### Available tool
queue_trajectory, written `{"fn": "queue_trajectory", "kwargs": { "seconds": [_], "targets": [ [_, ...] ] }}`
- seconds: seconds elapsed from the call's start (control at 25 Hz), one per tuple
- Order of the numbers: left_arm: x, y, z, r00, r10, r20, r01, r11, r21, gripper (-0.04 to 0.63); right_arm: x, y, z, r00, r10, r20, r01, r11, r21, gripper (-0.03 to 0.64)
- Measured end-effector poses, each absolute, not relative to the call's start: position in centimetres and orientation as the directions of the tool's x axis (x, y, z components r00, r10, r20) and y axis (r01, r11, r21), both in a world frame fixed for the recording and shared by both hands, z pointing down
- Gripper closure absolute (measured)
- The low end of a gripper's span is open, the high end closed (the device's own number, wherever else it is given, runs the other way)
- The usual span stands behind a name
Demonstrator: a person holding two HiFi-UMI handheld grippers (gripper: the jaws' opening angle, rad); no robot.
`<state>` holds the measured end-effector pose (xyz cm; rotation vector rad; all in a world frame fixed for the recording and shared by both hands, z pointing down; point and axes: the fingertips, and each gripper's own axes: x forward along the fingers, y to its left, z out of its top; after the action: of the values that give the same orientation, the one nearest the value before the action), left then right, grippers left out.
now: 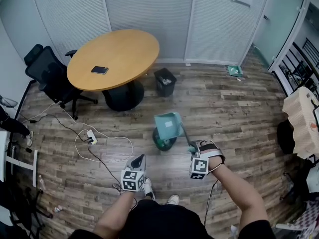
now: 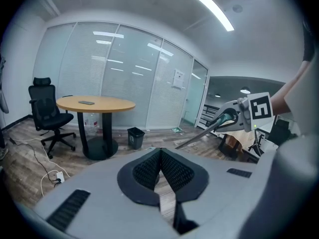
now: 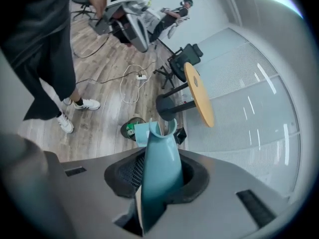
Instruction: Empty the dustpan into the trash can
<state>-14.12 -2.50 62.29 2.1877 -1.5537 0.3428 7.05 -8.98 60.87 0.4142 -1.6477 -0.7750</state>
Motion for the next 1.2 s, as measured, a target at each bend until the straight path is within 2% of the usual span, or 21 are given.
{"fn": "queue_trajectory", "kwargs": {
  "seconds": [0.16, 0.36, 0.52, 0.72, 0.88, 1.2],
  "targets": [
    [-13.3, -2.8, 62.0, 0.36, -0.827, 0.432, -0.932, -0.305, 0.193, 0.574, 8.7, -10.5, 60.6, -0.204, -0.661, 0.722, -0.067, 0.746, 0.663, 0.511],
    [-13.2, -3.3, 61.6, 0.373, -0.821, 0.432, -0.928, -0.334, 0.166, 0.574, 11.1, -12.0, 60.1, -0.177, -0.68, 0.712, -0.344, 0.72, 0.602, 0.511],
    [-13.4, -3.8, 61.5, 0.374, -0.821, 0.432, -0.927, -0.334, 0.168, 0.574, 13.4, -13.3, 59.6, -0.153, -0.695, 0.703, -0.583, 0.638, 0.503, 0.512],
    [-12.9, -3.6, 61.4, 0.383, -0.816, 0.432, -0.924, -0.341, 0.175, 0.574, 17.6, -12.9, 60.6, -0.101, -0.699, 0.708, -0.794, 0.486, 0.366, 0.514],
    [-12.4, -3.6, 61.5, 0.39, -0.812, 0.433, -0.921, -0.347, 0.178, 0.574, 20.8, -11.6, 61.9, -0.064, -0.689, 0.722, -0.895, 0.359, 0.263, 0.515],
    [-12.0, -4.2, 61.4, 0.403, -0.806, 0.434, -0.915, -0.359, 0.184, 0.574, 24.5, -9.3, 65.6, 0.013, -0.658, 0.753, -0.973, 0.164, 0.16, 0.517]
  ]
}}
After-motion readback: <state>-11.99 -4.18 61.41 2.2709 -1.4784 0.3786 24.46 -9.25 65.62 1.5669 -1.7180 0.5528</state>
